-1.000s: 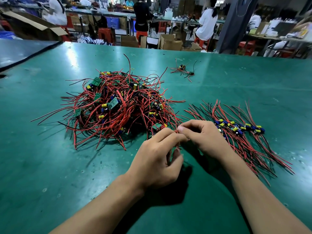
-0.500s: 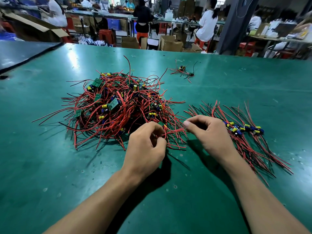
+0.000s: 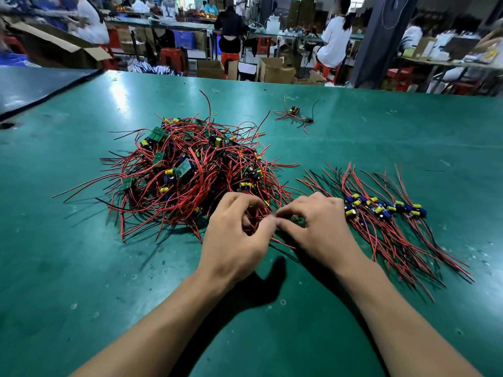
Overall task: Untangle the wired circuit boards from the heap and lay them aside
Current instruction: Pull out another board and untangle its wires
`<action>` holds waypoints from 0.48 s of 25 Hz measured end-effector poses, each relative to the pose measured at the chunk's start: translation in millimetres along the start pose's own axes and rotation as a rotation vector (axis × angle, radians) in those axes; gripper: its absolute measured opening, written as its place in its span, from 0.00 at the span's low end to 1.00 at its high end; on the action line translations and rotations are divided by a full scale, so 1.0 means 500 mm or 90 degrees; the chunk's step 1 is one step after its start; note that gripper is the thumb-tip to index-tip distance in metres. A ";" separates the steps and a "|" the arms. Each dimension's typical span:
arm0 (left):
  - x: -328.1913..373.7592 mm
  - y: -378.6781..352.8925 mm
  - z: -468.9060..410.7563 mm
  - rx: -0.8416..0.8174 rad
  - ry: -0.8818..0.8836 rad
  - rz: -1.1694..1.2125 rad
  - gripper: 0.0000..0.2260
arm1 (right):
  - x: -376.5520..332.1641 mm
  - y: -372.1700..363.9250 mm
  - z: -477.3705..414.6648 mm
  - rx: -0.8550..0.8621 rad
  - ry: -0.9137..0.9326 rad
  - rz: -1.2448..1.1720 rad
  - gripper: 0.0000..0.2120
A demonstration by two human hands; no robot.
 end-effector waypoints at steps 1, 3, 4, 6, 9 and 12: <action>0.001 0.004 -0.002 0.000 0.019 0.029 0.15 | 0.001 0.000 0.000 -0.014 0.000 0.003 0.11; 0.001 0.011 -0.002 -0.005 0.066 0.095 0.26 | 0.006 0.003 -0.001 -0.022 -0.012 -0.037 0.07; -0.001 0.014 -0.002 -0.003 0.094 0.134 0.29 | 0.008 0.006 -0.001 0.003 -0.020 -0.089 0.05; -0.004 0.018 -0.002 0.007 0.146 0.215 0.32 | 0.016 0.020 -0.004 0.097 -0.040 -0.221 0.01; 0.001 0.020 -0.002 0.018 0.168 0.259 0.32 | 0.024 0.041 -0.010 0.153 -0.121 -0.440 0.02; -0.002 0.019 -0.003 0.013 0.215 0.271 0.34 | 0.022 0.058 -0.012 0.138 -0.189 -0.651 0.05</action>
Point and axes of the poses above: each hand's wrist, its own z-axis away from the middle knuckle, its own y-axis out of the back of the hand, x = y × z, the point moved 2 cm from there along -z, towards the middle knuckle, and after that the axes turned 10 degrees about -z, right-handed, at the moved point
